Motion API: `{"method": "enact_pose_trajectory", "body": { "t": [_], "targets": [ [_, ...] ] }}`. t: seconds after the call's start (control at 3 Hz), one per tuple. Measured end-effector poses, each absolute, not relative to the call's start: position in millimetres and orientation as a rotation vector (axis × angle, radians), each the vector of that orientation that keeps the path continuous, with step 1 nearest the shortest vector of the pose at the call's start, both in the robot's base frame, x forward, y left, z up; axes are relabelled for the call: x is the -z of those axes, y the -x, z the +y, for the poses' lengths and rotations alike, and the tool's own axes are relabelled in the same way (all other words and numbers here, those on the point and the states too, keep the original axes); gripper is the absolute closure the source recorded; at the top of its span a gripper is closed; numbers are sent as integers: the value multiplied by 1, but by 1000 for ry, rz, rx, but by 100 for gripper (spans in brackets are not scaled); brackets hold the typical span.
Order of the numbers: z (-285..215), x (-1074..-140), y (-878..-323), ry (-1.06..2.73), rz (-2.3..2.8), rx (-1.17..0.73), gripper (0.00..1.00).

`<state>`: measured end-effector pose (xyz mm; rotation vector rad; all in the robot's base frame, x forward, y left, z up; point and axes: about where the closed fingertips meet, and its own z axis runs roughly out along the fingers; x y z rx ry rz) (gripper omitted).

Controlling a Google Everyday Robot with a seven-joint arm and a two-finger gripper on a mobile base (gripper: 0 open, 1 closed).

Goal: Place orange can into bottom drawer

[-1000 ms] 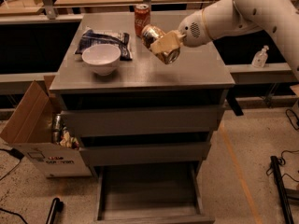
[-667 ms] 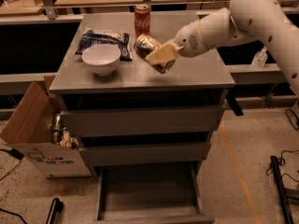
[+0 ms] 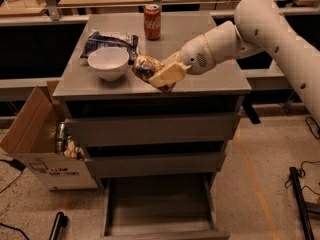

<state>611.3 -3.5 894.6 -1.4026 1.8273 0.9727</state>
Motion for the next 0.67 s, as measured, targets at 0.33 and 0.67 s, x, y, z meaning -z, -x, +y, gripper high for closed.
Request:
{"method": "enact_pose_trajectory", "body": {
  "t": [0.33,0.67],
  "targets": [
    [-1,-873,-605,1470,1776,-984,100],
    [6,-841,-579,1659,1623,-994,100]
  ]
}}
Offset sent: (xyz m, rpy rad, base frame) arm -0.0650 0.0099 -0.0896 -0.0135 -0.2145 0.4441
